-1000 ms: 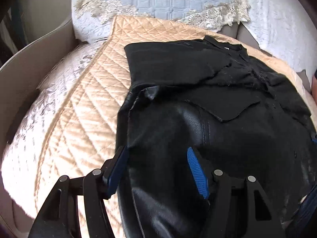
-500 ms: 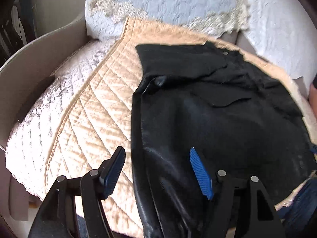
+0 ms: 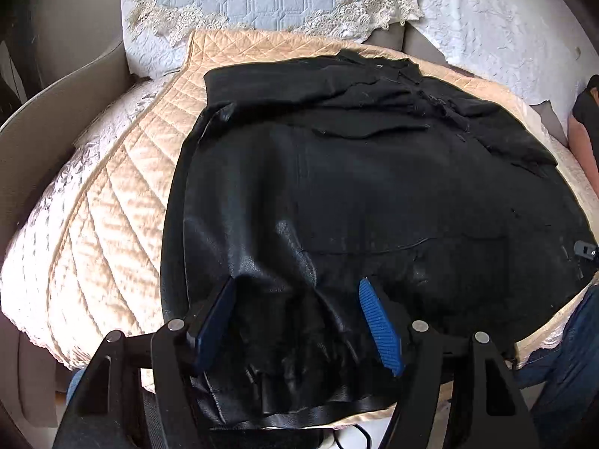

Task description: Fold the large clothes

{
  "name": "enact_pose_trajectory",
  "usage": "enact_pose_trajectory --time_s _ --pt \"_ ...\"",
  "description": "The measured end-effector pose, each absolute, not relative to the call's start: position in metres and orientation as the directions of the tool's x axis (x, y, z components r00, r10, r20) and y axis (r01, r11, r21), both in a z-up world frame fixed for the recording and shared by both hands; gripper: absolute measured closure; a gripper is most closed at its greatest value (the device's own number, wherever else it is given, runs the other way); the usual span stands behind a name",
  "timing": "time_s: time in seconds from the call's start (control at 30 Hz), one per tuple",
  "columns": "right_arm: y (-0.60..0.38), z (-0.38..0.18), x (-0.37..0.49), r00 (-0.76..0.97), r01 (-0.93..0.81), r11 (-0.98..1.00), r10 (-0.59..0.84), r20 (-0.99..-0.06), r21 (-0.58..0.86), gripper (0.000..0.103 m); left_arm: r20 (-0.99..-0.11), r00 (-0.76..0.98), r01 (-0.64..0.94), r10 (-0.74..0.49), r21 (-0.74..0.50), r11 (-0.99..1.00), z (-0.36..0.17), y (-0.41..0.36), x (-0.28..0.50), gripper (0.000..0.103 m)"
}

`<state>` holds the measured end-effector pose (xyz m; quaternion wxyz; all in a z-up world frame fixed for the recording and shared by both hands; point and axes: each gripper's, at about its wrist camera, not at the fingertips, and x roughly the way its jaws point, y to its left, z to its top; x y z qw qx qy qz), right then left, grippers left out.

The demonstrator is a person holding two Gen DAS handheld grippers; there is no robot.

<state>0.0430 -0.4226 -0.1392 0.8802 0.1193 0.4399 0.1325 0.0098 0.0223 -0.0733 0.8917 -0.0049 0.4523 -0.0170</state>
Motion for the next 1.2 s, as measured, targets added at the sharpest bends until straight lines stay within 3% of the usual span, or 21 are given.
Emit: enact_pose_trajectory --time_s 0.57,0.63,0.73,0.87,1.2 --pt "-0.464 -0.113 0.034 0.662 -0.008 0.954 0.228 -0.714 0.298 0.054 -0.778 0.628 -0.053 0.025 -0.01 0.999 -0.05 0.055 0.001 0.033" --pt "-0.48 -0.111 0.035 0.684 0.043 0.952 0.192 -0.704 0.302 0.048 -0.777 0.625 -0.11 0.073 0.005 0.994 -0.051 0.072 0.004 0.033" --pt "-0.498 -0.12 0.043 0.672 0.1 0.942 0.174 -0.72 0.321 0.046 -0.803 0.595 -0.192 0.046 -0.087 0.978 -0.061 0.105 0.012 0.033" --pt "-0.505 -0.139 0.05 0.623 0.105 0.904 0.265 -0.736 0.415 0.046 -0.804 0.594 -0.201 -0.001 -0.15 0.968 -0.068 0.118 0.012 0.033" --pt "-0.507 -0.15 0.028 0.602 0.025 0.755 0.512 -0.612 0.656 0.043 -0.783 0.59 -0.111 -0.199 -0.323 0.94 -0.071 0.091 -0.015 0.034"
